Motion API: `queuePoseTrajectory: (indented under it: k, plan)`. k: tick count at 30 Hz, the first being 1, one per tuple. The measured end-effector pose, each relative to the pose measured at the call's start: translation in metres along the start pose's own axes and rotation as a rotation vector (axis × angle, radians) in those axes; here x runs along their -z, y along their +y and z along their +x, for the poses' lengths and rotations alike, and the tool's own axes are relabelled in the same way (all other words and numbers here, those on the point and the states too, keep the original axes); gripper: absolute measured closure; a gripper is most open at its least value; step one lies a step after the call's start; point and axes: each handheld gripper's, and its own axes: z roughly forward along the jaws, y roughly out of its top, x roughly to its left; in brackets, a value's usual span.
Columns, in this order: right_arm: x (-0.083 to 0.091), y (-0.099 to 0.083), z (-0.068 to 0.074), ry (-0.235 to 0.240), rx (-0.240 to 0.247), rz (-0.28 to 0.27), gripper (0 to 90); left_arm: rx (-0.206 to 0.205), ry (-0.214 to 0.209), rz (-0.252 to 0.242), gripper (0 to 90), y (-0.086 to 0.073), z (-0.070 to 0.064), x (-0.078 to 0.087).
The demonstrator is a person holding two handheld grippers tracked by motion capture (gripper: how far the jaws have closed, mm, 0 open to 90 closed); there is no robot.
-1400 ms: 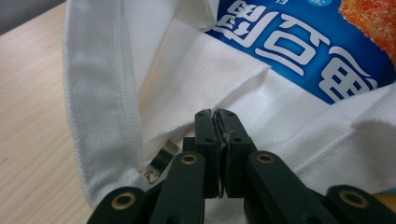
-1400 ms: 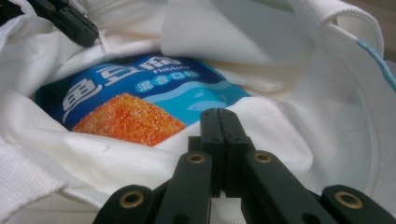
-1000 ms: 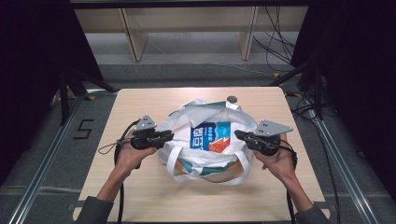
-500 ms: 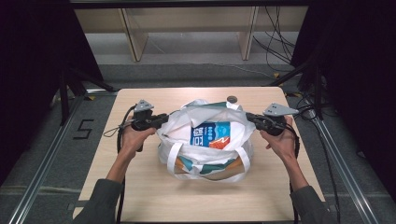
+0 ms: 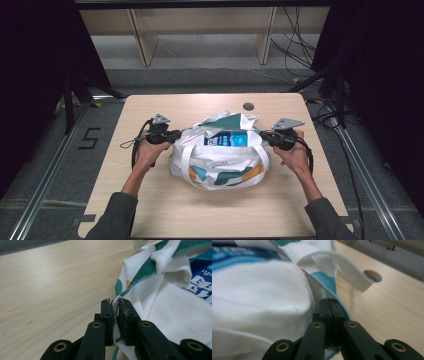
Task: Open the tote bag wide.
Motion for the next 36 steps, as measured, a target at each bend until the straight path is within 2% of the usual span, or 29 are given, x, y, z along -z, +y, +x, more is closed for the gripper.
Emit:
queuePoseTrajectory:
  k: [1, 2, 3, 4, 5, 7, 9, 10, 11, 12, 13, 15, 16, 17, 18, 19, 20, 21, 22, 24, 25, 26, 27, 28, 30, 34, 35, 36]
  plan:
    - [0.006, 0.004, 0.002, 0.007, -0.014, -0.014, 89.3, 0.003, -0.012, -0.037, 80.2, 0.004, -0.004, 0.008]
    - [0.015, 0.012, 0.006, 0.004, 0.015, -0.058, 88.7, -0.001, -0.029, -0.061, 79.9, 0.009, -0.008, 0.018]
    - [0.025, 0.020, 0.014, 0.023, 0.021, -0.088, 88.6, -0.005, -0.044, -0.075, 79.7, 0.011, -0.012, 0.023]
    - [0.031, 0.025, 0.017, 0.048, 0.039, -0.095, 88.6, -0.011, -0.056, -0.089, 79.6, 0.012, -0.018, 0.029]
    - [0.037, 0.030, 0.026, 0.084, 0.030, -0.109, 88.8, -0.031, -0.067, -0.087, 79.5, 0.014, -0.024, 0.035]
    - [0.044, 0.036, 0.042, 0.124, 0.081, -0.140, 89.8, -0.068, -0.106, -0.088, 79.5, 0.012, -0.037, 0.041]
    - [0.048, 0.038, 0.057, 0.172, 0.117, -0.128, 90.0, -0.076, -0.141, -0.076, 79.5, 0.006, -0.049, 0.045]
    - [0.049, 0.037, 0.063, 0.193, 0.146, -0.117, 90.0, -0.087, -0.140, -0.068, 79.5, 0.004, -0.052, 0.045]
    - [0.050, 0.035, 0.068, 0.206, 0.129, -0.107, 90.0, -0.102, -0.136, -0.066, 79.6, 0.002, -0.055, 0.046]
    - [0.050, 0.033, 0.074, 0.217, 0.129, -0.105, 90.0, -0.126, -0.140, -0.040, 79.7, 0.001, -0.054, 0.048]
    - [0.051, 0.030, 0.076, 0.224, 0.139, -0.090, 90.0, -0.106, -0.137, -0.067, 79.7, 0.000, -0.053, 0.047]
    - [0.051, 0.025, 0.080, 0.229, 0.132, -0.079, 90.0, -0.065, -0.114, -0.095, 79.4, 0.002, -0.050, 0.049]
    - [0.050, 0.024, 0.079, 0.224, 0.163, -0.085, 90.0, -0.064, -0.105, -0.100, 79.3, 0.003, -0.047, 0.049]
    - [0.051, 0.023, 0.079, 0.223, 0.159, -0.074, 90.0, -0.062, -0.088, -0.108, 79.5, 0.004, -0.045, 0.050]
    - [0.052, 0.021, 0.080, 0.223, 0.151, -0.069, 90.0, -0.078, -0.078, -0.096, 79.4, 0.006, -0.041, 0.050]
    - [0.052, 0.021, 0.081, 0.220, 0.151, -0.069, 90.0, -0.075, -0.054, -0.098, 79.6, 0.006, -0.041, 0.048]
    - [0.052, 0.021, 0.081, 0.217, 0.154, -0.069, 90.0, -0.094, -0.018, -0.092, 79.5, 0.007, -0.039, 0.046]
    - [0.051, 0.021, 0.081, 0.211, 0.151, -0.077, 90.0, -0.113, 0.000, -0.069, 79.8, 0.007, -0.036, 0.044]
    - [0.051, 0.021, 0.081, 0.211, 0.154, -0.069, 90.0, -0.080, 0.007, -0.082, 79.8, 0.007, -0.034, 0.039]
    - [0.050, 0.021, 0.080, 0.200, 0.147, -0.084, 90.0, -0.066, 0.020, -0.078, 79.9, 0.006, -0.031, 0.035]
    - [0.050, 0.021, 0.080, 0.201, 0.146, -0.084, 90.0, -0.075, 0.023, -0.064, 79.8, 0.006, -0.029, 0.034]
    - [0.052, 0.022, 0.080, 0.203, 0.143, -0.075, 90.0, -0.080, 0.027, -0.071, 79.6, 0.006, -0.029, 0.035]
    - [0.052, 0.022, 0.080, 0.194, 0.155, -0.093, 89.5, -0.066, 0.028, -0.080, 79.4, 0.007, -0.030, 0.036]
    - [0.053, 0.022, 0.081, 0.191, 0.138, -0.101, 89.0, -0.068, 0.031, -0.086, 79.2, 0.007, -0.031, 0.038]
    - [0.058, 0.025, 0.078, 0.178, 0.143, -0.116, 86.3, -0.075, 0.032, -0.108, 76.7, 0.008, -0.033, 0.043]
    - [0.066, 0.026, 0.076, 0.153, 0.131, -0.158, 80.9, -0.035, -0.008, -0.143, 69.6, 0.008, -0.034, 0.058]
    - [0.069, 0.026, 0.075, 0.143, 0.109, -0.162, 79.1, -0.025, -0.012, -0.144, 67.9, 0.007, -0.034, 0.060]
    - [0.070, 0.026, 0.074, 0.143, 0.111, -0.166, 77.6, -0.035, -0.020, -0.143, 67.2, 0.007, -0.033, 0.064]
